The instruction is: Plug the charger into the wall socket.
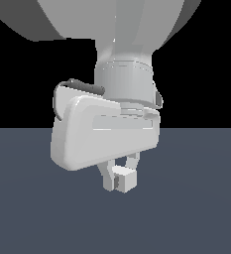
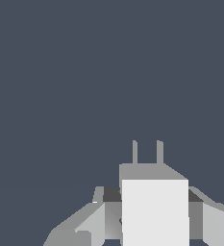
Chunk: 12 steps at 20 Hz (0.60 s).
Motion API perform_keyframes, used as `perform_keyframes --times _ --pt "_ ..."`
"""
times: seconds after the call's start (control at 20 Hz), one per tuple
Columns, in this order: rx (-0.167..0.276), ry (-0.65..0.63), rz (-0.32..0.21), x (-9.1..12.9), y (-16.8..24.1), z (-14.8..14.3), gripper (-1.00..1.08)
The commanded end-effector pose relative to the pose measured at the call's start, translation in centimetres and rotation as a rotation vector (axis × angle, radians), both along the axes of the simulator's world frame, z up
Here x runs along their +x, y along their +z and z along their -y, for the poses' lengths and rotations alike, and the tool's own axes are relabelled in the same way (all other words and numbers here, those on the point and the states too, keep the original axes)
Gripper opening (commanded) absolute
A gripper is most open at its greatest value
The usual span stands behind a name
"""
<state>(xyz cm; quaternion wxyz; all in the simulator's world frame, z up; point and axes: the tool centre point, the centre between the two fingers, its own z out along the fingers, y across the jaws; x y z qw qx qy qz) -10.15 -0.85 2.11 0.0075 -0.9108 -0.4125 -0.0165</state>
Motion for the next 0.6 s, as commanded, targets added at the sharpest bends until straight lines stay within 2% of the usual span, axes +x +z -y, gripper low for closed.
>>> perform_keyframes --times 0.0,0.55 --pt "0.0 -0.053 0.001 0.2 0.4 -0.2 -1.0" --pt "0.002 -0.357 0.001 1.7 2.4 -1.2 -1.0"
